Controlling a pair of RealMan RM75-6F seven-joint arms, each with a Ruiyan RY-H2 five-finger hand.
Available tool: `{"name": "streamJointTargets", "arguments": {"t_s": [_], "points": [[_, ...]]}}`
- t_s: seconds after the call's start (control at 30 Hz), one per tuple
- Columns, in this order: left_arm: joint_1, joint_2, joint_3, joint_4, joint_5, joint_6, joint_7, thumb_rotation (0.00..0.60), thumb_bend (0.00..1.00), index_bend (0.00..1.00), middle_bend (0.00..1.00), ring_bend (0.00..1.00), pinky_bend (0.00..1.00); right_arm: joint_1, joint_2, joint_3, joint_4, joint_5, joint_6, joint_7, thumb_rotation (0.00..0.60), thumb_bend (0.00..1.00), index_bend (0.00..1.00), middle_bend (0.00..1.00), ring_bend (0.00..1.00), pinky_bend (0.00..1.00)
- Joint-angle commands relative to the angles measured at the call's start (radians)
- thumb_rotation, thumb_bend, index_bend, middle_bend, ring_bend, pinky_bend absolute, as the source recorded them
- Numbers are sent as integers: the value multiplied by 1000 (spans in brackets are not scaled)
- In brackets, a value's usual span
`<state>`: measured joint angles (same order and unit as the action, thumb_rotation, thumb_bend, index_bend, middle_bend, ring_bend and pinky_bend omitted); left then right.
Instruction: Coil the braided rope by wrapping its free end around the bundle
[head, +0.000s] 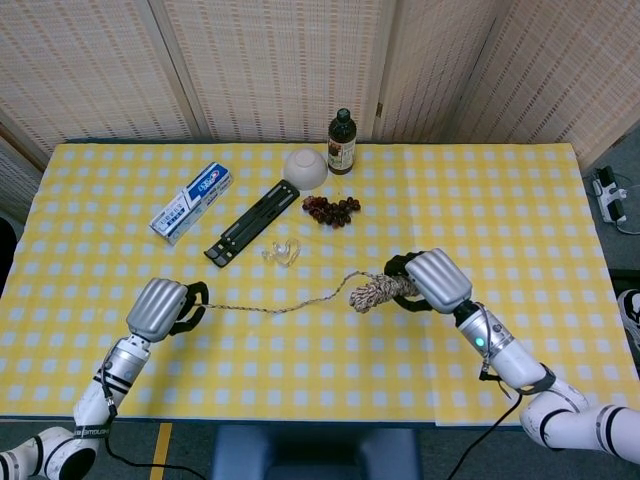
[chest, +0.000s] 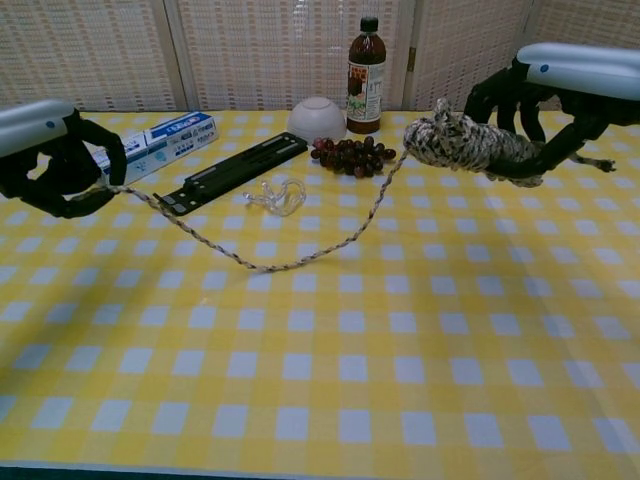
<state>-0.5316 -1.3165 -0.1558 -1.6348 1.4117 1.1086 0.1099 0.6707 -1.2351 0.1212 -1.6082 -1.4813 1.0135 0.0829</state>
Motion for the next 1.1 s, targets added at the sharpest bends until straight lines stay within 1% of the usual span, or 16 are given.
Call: {"name": "streamJointTargets", "arguments": {"t_s": [0.03, 0.13, 0.3, 0.43, 0.6, 0.73, 0.83, 0.97, 1.1], "points": [[-49, 67, -54, -70, -21, -44, -13, 600, 571, 731, 932, 853, 778, 9, 0, -11, -58, -60, 15, 64, 600, 653, 859, 687, 737, 608], [-80, 103, -92, -117, -50, -69, -15, 600, 572, 731, 932, 853, 778, 22, -13, -18, -82, -83, 2, 88, 600, 654, 866, 694, 742, 617], [-134, 144, -148, -204, -98, -92, 40, 600, 571, 731, 932, 853, 778, 57, -62, -21, -102, -82, -45, 88, 600, 653, 874, 699, 744, 628], [-174, 163, -183, -291, -148, -110, 65, 600, 572, 731, 932, 853, 778, 90, -117, -6, -102, -35, -100, 100, 600, 653, 892, 716, 755, 640], [-216, 177, -209, -375, -198, -133, 75, 600, 571, 730, 932, 853, 777, 128, -179, 21, -93, 37, -163, 119, 600, 661, 909, 730, 763, 647], [-240, 182, -222, -420, -219, -135, 76, 600, 571, 730, 932, 852, 778, 158, -228, 47, -72, 101, -209, 140, 600, 675, 914, 735, 765, 654], [-247, 185, -221, -450, -226, -126, 72, 600, 572, 730, 932, 852, 777, 178, -273, 71, -46, 157, -233, 153, 600, 685, 915, 735, 765, 655], [-242, 193, -205, -477, -229, -126, 45, 600, 571, 730, 932, 851, 777, 185, -345, 108, -6, 238, -221, 165, 600, 696, 916, 735, 766, 658], [-225, 205, -179, -492, -191, -135, -23, 600, 572, 730, 932, 850, 778, 191, -424, 146, 35, 318, -191, 157, 600, 706, 918, 739, 768, 665]]}}
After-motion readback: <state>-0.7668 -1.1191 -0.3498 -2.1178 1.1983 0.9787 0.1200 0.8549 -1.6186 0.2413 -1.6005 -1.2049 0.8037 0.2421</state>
